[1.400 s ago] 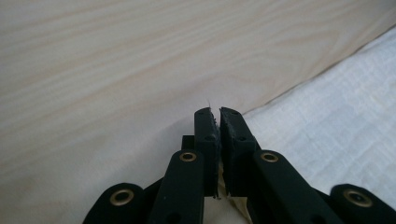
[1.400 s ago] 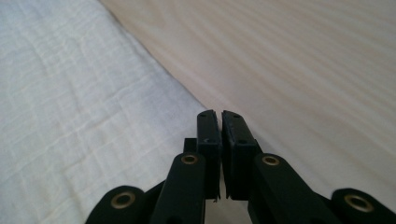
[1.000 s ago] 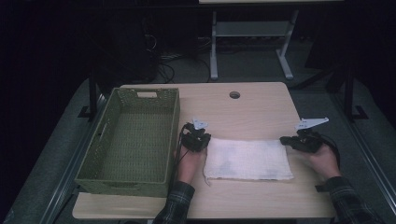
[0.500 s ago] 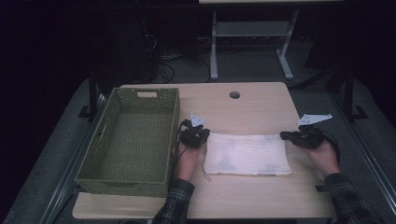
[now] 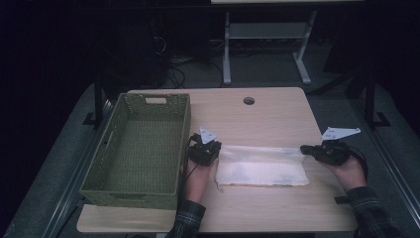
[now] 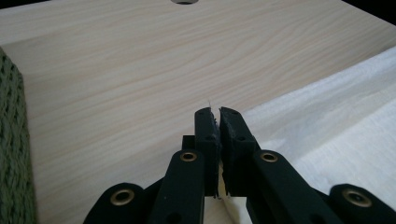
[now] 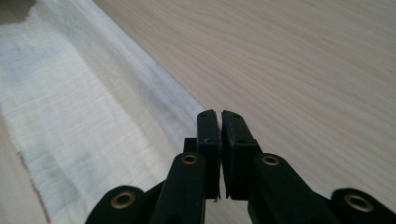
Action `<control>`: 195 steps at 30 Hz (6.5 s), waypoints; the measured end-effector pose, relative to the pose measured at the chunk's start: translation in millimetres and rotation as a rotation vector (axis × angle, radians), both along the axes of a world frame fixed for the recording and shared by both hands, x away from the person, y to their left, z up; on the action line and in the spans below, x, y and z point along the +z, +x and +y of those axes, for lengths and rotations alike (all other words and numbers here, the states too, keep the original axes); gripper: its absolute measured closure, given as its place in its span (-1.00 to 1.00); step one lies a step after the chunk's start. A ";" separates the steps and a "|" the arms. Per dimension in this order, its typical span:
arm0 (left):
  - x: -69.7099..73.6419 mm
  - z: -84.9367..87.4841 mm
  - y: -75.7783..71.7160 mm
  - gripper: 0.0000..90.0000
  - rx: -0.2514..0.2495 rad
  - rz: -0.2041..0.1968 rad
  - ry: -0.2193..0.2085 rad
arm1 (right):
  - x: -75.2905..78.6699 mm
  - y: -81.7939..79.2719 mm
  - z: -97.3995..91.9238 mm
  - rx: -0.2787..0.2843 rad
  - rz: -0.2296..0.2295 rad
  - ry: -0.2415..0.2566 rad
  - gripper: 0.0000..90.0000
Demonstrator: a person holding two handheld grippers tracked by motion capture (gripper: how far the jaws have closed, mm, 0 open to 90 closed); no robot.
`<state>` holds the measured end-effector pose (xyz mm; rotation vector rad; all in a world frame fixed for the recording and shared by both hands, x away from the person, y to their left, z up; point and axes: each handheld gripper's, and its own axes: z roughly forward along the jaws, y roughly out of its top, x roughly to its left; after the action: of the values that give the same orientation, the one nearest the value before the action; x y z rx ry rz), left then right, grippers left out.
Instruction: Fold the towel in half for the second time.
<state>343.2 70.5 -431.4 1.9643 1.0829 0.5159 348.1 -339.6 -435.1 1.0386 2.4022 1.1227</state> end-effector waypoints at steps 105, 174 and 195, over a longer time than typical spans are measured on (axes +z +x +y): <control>-14.4 -10.0 -56.4 -0.27 -0.354 0.151 0.101 | -22.5 -38.5 27.1 0.001 0.176 -0.124 0.99; -28.5 -23.6 -25.5 0.96 -0.343 0.197 0.161 | -8.5 36.1 41.1 0.002 0.086 -0.033 -0.11; -30.0 -49.7 -55.1 0.93 -0.561 0.212 0.136 | -11.9 36.3 45.8 0.022 0.088 -0.055 -0.13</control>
<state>288.2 20.9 -461.3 2.3593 0.5780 0.0780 384.4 -293.8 -447.0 1.0671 2.5037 1.0319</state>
